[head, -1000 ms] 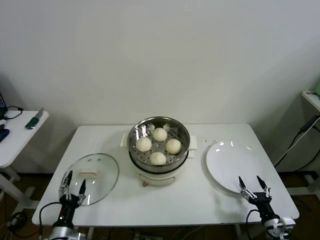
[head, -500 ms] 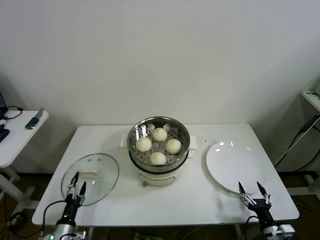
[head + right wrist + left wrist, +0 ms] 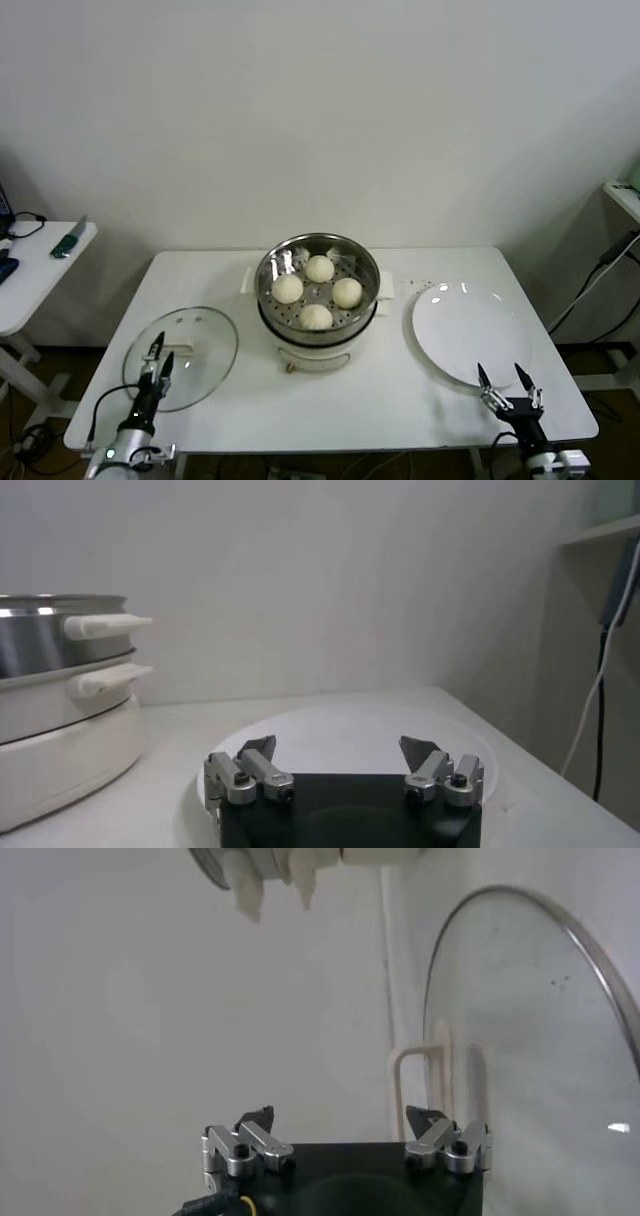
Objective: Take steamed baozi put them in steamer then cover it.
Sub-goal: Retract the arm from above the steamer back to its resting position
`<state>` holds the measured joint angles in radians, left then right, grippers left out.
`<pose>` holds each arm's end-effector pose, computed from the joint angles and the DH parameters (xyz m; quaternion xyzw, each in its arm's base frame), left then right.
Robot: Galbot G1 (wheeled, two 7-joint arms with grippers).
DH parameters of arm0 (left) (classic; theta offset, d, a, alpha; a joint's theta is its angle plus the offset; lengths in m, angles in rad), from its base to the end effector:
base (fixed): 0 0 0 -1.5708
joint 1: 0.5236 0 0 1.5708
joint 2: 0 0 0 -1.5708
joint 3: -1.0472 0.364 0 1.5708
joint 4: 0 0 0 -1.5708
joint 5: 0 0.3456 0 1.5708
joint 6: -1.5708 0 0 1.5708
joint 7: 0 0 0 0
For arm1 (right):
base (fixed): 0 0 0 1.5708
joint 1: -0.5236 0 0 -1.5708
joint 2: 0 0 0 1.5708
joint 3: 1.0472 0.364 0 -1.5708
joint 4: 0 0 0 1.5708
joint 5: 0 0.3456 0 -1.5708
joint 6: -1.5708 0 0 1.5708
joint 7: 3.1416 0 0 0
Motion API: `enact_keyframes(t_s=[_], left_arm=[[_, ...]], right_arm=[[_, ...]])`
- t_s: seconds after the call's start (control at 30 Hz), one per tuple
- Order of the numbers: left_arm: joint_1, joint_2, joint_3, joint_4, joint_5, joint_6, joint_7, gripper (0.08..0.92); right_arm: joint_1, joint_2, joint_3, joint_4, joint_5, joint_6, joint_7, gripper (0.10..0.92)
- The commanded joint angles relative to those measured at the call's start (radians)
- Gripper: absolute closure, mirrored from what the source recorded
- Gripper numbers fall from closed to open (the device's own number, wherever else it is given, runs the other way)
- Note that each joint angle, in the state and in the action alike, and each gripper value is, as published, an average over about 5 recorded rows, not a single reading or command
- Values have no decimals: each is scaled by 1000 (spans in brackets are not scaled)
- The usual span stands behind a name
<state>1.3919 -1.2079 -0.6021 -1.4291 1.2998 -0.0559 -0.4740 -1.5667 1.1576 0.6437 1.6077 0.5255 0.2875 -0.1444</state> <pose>0.1938 0.1716 -0.4695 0.0146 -0.6704 -0.7418 0.0028 0.1462 -0.1789 -0.4350 0.0088 -0.9968 -0.0379 0.0695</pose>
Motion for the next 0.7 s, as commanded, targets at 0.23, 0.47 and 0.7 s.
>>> enact_keyframes(t_s=[0.23, 0.47, 0.7], left_arm=[[-119, 3, 18, 115, 30, 23, 31, 177], [-135, 4, 30, 118, 12, 31, 43, 177], [-135, 9, 39, 114, -11, 40, 62, 201]], right_arm=[[-13, 12, 6, 18, -23, 3, -1, 203], [-14, 19, 11, 20, -27, 2, 1, 203], [-13, 25, 10, 20, -35, 2, 2, 203]])
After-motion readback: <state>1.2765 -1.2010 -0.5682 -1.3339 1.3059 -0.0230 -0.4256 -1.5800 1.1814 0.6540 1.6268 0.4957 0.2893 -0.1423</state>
